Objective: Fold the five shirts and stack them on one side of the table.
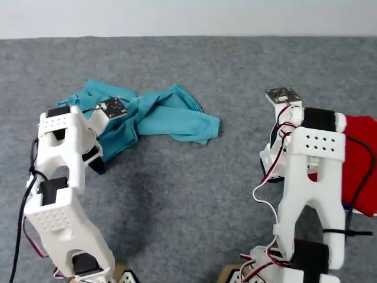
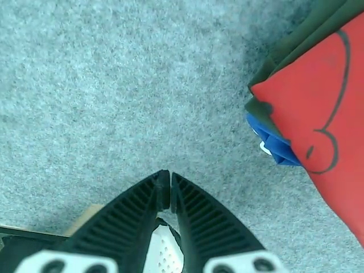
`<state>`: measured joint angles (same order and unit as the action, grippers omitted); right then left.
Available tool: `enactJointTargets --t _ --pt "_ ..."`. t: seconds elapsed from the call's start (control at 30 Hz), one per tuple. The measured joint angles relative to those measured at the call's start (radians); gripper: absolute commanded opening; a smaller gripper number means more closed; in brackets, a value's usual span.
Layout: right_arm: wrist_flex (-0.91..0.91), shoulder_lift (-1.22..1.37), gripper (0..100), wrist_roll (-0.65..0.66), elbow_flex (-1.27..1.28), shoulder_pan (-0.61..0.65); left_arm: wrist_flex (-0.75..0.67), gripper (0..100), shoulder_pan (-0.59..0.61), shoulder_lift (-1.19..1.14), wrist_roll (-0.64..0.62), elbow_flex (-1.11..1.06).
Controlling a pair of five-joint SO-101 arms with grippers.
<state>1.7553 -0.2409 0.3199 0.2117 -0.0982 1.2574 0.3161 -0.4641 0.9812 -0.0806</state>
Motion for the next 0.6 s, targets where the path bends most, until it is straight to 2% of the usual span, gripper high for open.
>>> enactJointTargets --t 0.1,0.2,0.43,0.6 --pt "0.0 0.0 0.9 0.0 0.0 0.0 0.06 1 -0.005 0.012 -0.005 -0.003" --pt "0.0 0.0 0.9 0.0 0.0 0.0 0.107 1 0.0 0.072 -0.006 -0.002" --pt "0.0 0.0 0.9 0.0 0.0 -0.002 0.256 0 -0.038 0.388 -0.006 0.0" --pt "0.0 0.0 0.9 0.0 0.0 0.002 0.353 0 -0.018 0.661 -0.046 0.0"
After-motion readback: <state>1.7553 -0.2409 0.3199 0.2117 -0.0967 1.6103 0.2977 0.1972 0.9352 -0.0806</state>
